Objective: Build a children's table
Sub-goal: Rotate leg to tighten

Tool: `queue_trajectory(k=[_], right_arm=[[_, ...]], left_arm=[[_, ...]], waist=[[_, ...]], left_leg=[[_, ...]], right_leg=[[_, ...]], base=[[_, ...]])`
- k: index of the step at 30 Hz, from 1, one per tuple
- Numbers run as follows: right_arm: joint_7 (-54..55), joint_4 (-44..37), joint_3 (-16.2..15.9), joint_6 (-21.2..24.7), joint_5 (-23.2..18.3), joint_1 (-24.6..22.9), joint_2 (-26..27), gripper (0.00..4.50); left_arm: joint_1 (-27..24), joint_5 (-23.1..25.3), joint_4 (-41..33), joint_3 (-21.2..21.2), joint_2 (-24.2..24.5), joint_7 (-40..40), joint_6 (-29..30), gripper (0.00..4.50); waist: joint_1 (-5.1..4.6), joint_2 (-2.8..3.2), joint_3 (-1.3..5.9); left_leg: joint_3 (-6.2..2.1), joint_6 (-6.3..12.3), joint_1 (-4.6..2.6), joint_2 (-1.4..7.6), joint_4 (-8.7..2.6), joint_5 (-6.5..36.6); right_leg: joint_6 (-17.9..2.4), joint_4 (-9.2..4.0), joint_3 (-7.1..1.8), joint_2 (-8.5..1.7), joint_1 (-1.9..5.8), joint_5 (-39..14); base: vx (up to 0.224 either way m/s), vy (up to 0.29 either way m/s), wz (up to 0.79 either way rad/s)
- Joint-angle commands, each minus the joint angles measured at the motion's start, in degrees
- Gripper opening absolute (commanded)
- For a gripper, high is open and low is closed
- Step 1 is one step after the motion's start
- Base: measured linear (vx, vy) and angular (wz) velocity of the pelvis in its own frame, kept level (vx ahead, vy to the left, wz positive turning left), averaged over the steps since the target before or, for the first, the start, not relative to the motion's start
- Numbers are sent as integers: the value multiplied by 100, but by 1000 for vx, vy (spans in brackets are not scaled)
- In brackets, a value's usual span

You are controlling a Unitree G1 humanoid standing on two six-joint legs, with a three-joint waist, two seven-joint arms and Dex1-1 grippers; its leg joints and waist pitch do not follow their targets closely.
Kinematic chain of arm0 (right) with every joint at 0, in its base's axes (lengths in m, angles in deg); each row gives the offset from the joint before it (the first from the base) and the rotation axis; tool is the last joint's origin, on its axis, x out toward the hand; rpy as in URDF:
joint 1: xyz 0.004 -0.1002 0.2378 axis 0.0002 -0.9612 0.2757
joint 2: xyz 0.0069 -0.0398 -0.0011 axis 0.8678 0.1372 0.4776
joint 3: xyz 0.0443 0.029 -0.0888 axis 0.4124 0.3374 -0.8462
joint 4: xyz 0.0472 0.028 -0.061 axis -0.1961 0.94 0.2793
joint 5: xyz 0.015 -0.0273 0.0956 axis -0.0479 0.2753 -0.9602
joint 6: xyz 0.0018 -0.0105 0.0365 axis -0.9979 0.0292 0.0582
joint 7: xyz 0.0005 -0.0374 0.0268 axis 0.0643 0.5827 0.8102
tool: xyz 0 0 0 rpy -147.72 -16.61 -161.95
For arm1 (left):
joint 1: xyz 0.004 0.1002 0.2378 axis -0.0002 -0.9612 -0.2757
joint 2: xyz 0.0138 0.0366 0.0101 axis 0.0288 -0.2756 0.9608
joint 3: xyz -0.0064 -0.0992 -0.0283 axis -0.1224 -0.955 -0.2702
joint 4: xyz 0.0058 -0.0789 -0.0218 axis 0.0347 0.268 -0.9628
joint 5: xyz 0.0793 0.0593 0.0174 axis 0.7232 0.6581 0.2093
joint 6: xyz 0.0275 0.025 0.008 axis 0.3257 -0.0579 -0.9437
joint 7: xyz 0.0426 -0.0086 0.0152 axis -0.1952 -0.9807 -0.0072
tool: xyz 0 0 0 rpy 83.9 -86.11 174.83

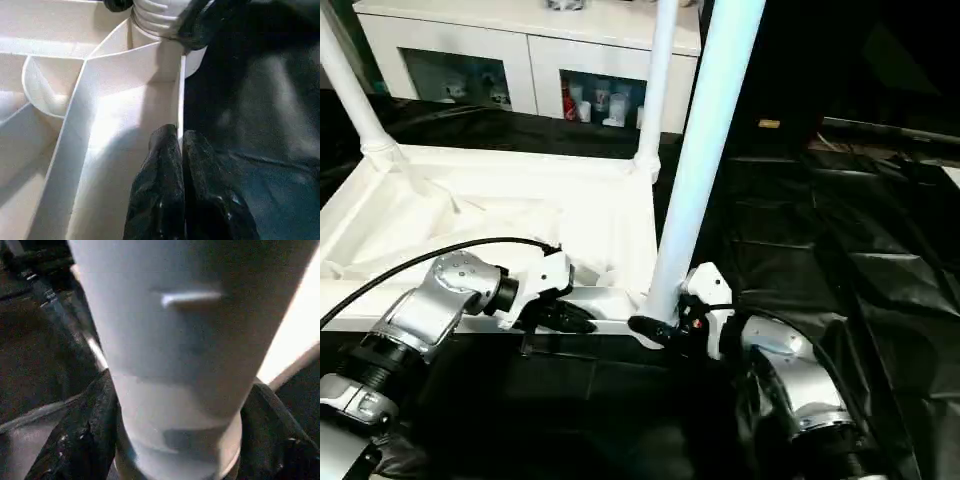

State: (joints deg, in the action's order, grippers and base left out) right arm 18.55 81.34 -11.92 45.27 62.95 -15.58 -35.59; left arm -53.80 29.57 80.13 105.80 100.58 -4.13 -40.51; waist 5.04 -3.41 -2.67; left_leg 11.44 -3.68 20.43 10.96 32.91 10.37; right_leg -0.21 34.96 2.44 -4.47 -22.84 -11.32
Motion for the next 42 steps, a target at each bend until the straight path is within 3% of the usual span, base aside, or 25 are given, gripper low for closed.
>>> queue_trajectory(k=[1, 3, 7, 8, 10, 11, 12, 15, 16, 17, 20, 22, 25, 28, 30, 35, 38, 42], right_arm=[[940, 453, 382, -18, 133, 227, 178, 272], [1602, 729, 488, -33, 289, 309, 387, 272], [2935, 1221, 602, -37, 622, 510, 785, 272], [3123, 1296, 623, -31, 661, 551, 841, 272], [3936, 1591, 756, 65, 760, 750, 1101, 272], [4109, 1678, 790, 74, 769, 812, 1179, 272], [4213, 1813, 825, 6, 744, 915, 1309, 272], [4047, 1909, 827, -170, 671, 1020, 1475, 272], [3731, 1805, 831, -226, 523, 989, 1508, 272], [3523, 1696, 812, -285, 449, 955, 1520, 306], [3038, 1384, 801, -308, 217, 850, 1419, 343], [2822, 1292, 770, -272, 173, 813, 1307, 362], [2162, 1017, 631, -138, 97, 680, 1003, 394], [965, 381, 335, 7, -36, 323, 323, 394], [858, 332, 336, -21, -43, 287, 226, 394], [281, 99, 346, 51, -130, 149, -108, 394], [-139, -129, 178, 187, -186, 14, -344, 394], [-476, -237, -35, 205, -57, -111, -538, 378]], left_arm=[[-27, 27, 487, -8, -405, -723, 162, 0], [119, 118, 773, -89, -710, -1324, 261, 0], [497, 186, 1378, -319, -1355, -2560, 567, 0], [553, 203, 1464, -349, -1436, -2743, 603, 0], [767, 249, 1803, -436, -1693, -3332, 629, 0], [828, 242, 1892, -476, -1772, -3468, 627, 0], [933, 262, 2043, -519, -1886, -3626, 551, 0], [1047, 351, 2244, -476, -1973, -3671, 394, 0], [1041, 365, 2226, -437, -1958, -3583, 376, 0], [1034, 378, 2214, -384, -1940, -3469, 337, 0], [952, 320, 2095, -245, -1818, -2972, 272, 0], [905, 288, 2027, -193, -1745, -2736, 301, 0], [777, 281, 1840, -42, -1529, -2150, 87, 0], [541, 173, 1413, 79, -1089, -1228, -91, 0], [492, 114, 1312, 105, -989, -969, -164, 0], [251, -170, 771, 217, -568, 10, -348, 0], [118, -287, 461, 257, -352, 448, -316, 0], [30, -312, 305, 209, -215, 637, -302, 0]], waist=[[-22, -67, 259], [-40, -85, 271], [-51, -76, 251], [-36, -96, 266], [-42, -95, 265], [-44, -47, 278], [-51, -70, 280], [-32, -59, 292], [-20, -56, 291], [-16, -63, 283], [-14, -63, 271], [-72, -72, 269], [-114, -89, 265], [-75, -108, 241], [-86, -109, 244], [-53, -74, 257], [10, -52, 260], [0, -83, 250]], left_leg=[[-109, 171, -49, 229, -369, 1246], [-127, 32, -58, 227, -369, 1401], [-123, -13, -89, 193, -368, 1577], [-135, 13, -86, 193, -365, 1594], [-131, 38, -80, 179, -370, 1571], [-139, 36, -81, 175, -375, 1591], [-135, 53, -65, 172, -371, 1580], [-132, 147, -68, 158, -365, 1580], [-139, 232, -36, 164, -374, 1466], [-137, 297, -33, 173, -377, 1470], [-139, 397, -15, 171, -382, 1526], [-195, 383, 95, 174, -429, 1465], [-182, 385, 51, 177, -406, 1498], [-163, 548, 47, 194, -396, 1401], [-168, 554, 47, 206, -402, 1335], [-137, 573, 20, 255, -387, 1047], [-102, 600, -22, 273, -373, 970], [-96, 581, 7, 256, -373, 1008]], right_leg=[[-1030, -484, -216, -381, 193, -1726], [-895, -511, -218, -394, 192, -2102], [-721, -586, -231, -381, 133, -2446], [-677, -587, -227, -392, 153, -2486], [-631, -586, -226, -376, 134, -2411], [-627, -586, -223, -376, 144, -2323], [-618, -582, -221, -369, 153, -2259], [-600, -578, -220, -371, 150, -2102], [-655, -554, -217, -377, 181, -1846], [-696, -548, -213, -378, 183, -1736], [-740, -557, -209, -385, 199, -1751], [-654, -552, -172, -409, 270, -1963], [-680, -581, -178, -404, 220, -2054], [-683, -605, -199, -419, 227, -2087], [-737, -592, -188, -418, 212, -2055], [-1141, -467, -182, -400, 195, -1148], [-1268, -424, -191, -386, 183, -766], [-1279, -426, -186, -406, 213, -773]], base=[[0, 0, 0], [0, 0, 0], [0, 0, 0], [0, 0, 0], [0, 0, 0], [0, 0, 0], [0, 0, 0], [0, 0, 0], [0, 0, 0], [0, 0, 0], [0, 0, 0], [0, 0, 0], [0, 0, 0], [0, 0, 0], [0, 0, 0], [0, 0, 0], [0, 0, 0], [0, 0, 0]])
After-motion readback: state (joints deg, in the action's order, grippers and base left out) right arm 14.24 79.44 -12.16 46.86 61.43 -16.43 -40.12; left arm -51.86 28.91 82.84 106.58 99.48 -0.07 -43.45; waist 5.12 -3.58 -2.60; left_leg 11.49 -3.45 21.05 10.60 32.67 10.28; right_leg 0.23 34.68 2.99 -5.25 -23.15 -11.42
